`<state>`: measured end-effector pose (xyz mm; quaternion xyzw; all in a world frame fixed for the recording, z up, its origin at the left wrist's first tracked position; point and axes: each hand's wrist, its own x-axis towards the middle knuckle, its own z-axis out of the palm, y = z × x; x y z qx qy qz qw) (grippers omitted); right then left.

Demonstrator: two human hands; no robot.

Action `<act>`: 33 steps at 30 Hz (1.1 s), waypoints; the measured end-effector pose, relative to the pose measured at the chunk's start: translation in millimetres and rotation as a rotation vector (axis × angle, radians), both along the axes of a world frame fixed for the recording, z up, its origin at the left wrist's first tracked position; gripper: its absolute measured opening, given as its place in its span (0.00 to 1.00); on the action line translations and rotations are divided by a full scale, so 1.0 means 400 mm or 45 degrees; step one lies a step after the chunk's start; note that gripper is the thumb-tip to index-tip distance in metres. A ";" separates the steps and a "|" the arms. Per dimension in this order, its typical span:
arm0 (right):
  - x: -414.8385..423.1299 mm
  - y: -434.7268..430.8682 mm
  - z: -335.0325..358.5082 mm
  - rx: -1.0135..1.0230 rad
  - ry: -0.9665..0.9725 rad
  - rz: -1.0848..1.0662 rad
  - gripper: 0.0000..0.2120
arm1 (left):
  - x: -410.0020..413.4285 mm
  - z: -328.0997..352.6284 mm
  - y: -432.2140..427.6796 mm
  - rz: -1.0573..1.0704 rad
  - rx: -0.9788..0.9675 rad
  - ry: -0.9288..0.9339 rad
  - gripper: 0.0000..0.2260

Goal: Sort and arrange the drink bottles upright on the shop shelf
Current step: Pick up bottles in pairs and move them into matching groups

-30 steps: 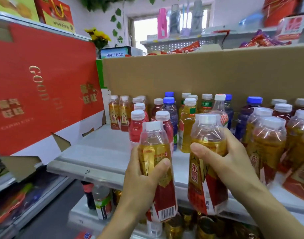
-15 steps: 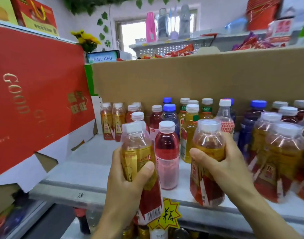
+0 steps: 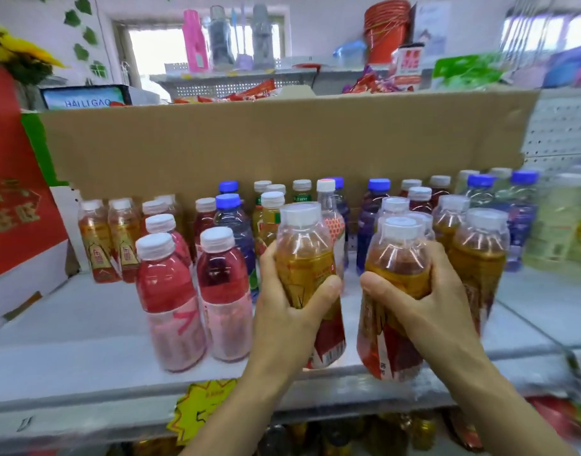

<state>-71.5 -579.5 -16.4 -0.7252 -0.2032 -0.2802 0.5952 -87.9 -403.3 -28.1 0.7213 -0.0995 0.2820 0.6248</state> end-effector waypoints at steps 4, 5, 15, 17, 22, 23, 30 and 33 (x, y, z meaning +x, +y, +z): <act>-0.005 -0.101 0.002 -0.011 0.035 -0.102 0.25 | 0.079 -0.020 -0.105 -0.051 -0.024 0.067 0.38; -0.003 -0.127 0.002 0.010 0.041 -0.115 0.25 | 0.096 -0.031 -0.128 -0.055 -0.025 0.091 0.38; 0.012 -0.347 0.014 0.158 -0.020 -0.329 0.30 | 0.167 -0.080 -0.220 0.061 0.010 0.086 0.35; 0.033 -0.374 0.010 0.183 -0.031 -0.380 0.31 | 0.166 -0.081 -0.220 0.078 0.015 0.085 0.38; 0.118 -0.413 -0.011 0.158 0.045 -0.345 0.26 | 0.141 -0.072 -0.245 0.380 0.200 0.023 0.48; 0.137 -0.418 -0.019 0.132 0.069 -0.322 0.25 | 0.136 -0.064 -0.253 0.456 0.270 -0.065 0.48; 0.229 -0.451 -0.049 0.095 0.211 -0.151 0.30 | 0.146 -0.032 -0.304 0.615 0.569 -0.199 0.51; 0.239 -0.439 -0.053 0.079 0.216 -0.136 0.30 | 0.152 -0.040 -0.299 0.643 0.585 -0.197 0.51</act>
